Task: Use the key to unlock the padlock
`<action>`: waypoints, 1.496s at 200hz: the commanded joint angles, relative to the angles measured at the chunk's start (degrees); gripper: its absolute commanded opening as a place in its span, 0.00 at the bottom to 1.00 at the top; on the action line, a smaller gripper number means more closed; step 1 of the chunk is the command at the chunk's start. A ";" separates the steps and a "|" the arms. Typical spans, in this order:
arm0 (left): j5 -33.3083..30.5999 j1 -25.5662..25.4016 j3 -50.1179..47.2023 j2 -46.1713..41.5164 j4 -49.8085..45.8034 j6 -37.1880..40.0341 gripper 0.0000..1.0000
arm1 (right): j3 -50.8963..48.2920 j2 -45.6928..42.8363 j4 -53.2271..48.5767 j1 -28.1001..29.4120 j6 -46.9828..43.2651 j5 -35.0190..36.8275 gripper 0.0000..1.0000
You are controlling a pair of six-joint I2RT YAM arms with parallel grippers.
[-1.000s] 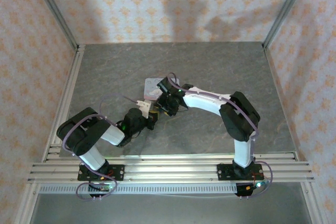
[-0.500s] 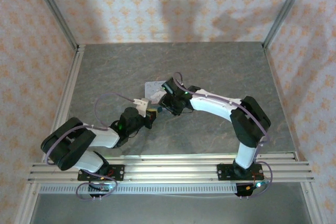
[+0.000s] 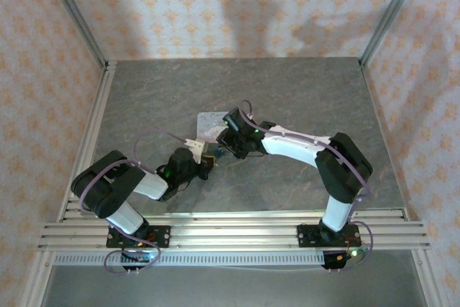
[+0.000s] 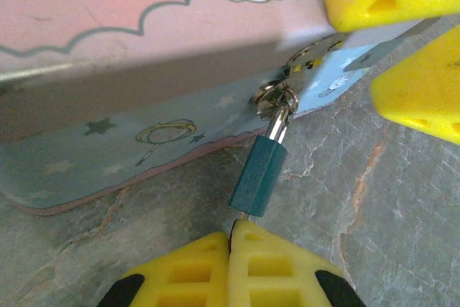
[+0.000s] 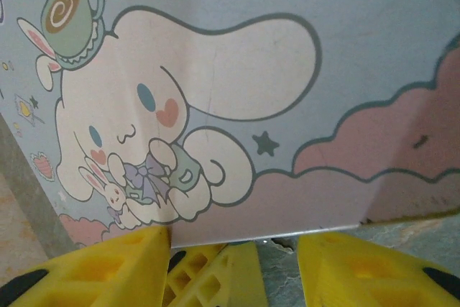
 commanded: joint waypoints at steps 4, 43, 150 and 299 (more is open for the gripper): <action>1.02 0.45 0.42 -0.52 0.25 -1.77 0.00 | -1.69 0.15 2.34 0.80 1.60 -0.20 0.50; 1.73 0.49 1.23 -3.02 -2.21 -4.28 0.00 | -3.47 2.39 7.55 1.90 0.42 0.93 0.50; 5.04 1.79 1.50 -2.59 -0.98 -10.50 0.00 | -14.78 -0.77 19.17 4.32 2.64 7.01 0.49; 16.88 7.68 3.47 -3.04 -6.49 -10.45 0.00 | -18.39 -3.14 25.95 6.48 -4.96 11.43 0.48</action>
